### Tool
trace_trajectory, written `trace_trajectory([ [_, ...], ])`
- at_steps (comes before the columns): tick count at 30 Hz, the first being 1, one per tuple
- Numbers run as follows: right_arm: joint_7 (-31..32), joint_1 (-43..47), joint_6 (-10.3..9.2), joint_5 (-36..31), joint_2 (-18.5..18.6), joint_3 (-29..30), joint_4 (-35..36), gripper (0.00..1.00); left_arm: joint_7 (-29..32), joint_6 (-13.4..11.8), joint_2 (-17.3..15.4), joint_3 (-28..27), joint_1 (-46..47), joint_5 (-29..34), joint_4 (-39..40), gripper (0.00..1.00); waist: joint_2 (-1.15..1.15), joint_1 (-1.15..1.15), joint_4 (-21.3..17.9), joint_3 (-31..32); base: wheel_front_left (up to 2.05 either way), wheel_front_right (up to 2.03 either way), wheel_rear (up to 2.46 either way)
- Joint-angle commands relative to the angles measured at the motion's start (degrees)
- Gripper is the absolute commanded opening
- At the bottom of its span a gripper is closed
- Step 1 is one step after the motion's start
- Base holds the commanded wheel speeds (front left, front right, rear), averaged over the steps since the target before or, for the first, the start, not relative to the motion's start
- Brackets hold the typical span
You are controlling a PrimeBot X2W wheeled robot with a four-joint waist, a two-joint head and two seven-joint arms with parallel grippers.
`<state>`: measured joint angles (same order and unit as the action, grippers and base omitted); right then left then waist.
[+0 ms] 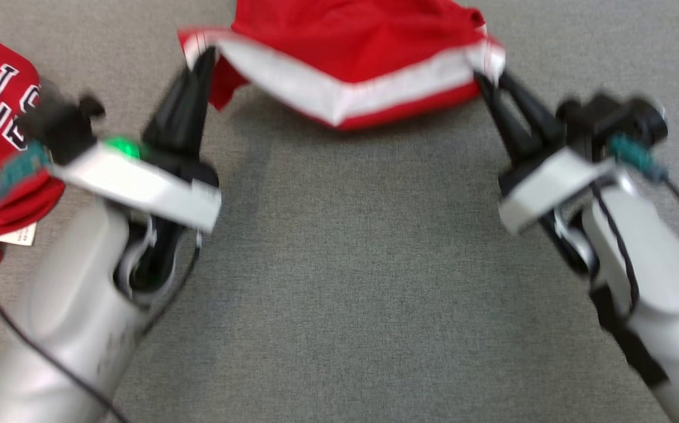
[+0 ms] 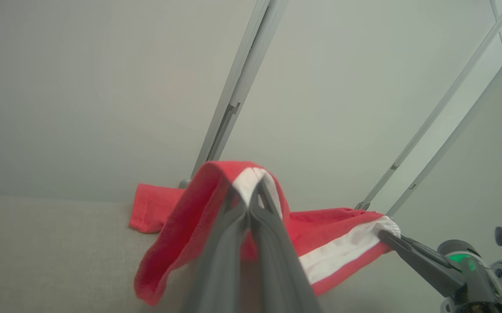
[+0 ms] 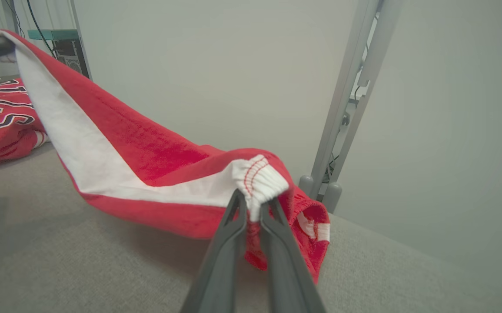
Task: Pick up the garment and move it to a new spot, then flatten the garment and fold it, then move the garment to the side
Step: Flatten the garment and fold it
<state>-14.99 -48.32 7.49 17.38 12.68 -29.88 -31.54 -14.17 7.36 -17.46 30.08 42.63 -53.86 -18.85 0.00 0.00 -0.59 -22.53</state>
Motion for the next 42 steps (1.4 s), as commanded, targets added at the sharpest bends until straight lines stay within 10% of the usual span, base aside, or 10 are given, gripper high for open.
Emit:
trace_trajectory([
  [1,-0.3,5.1,0.01,1.0,2.0,-0.5,2.8,0.0,-0.6,-0.1,-1.4,-0.1,-5.3,0.3,2.9,0.0,0.0,0.0,0.4,2.0,0.0,0.0,0.0],
  [19,-0.3,41.2,0.01,-2.0,3.9,6.3,21.1,0.0,-1.1,-8.4,-1.1,-7.0,-47.2,6.0,19.9,0.0,0.0,0.0,2.2,13.4,0.0,0.0,0.0],
  [42,11.4,59.9,0.01,-3.8,7.7,8.3,44.2,0.0,-0.1,-10.9,-4.8,-10.2,-61.3,11.5,34.2,0.0,0.0,0.0,2.2,16.2,0.0,0.0,0.0],
])
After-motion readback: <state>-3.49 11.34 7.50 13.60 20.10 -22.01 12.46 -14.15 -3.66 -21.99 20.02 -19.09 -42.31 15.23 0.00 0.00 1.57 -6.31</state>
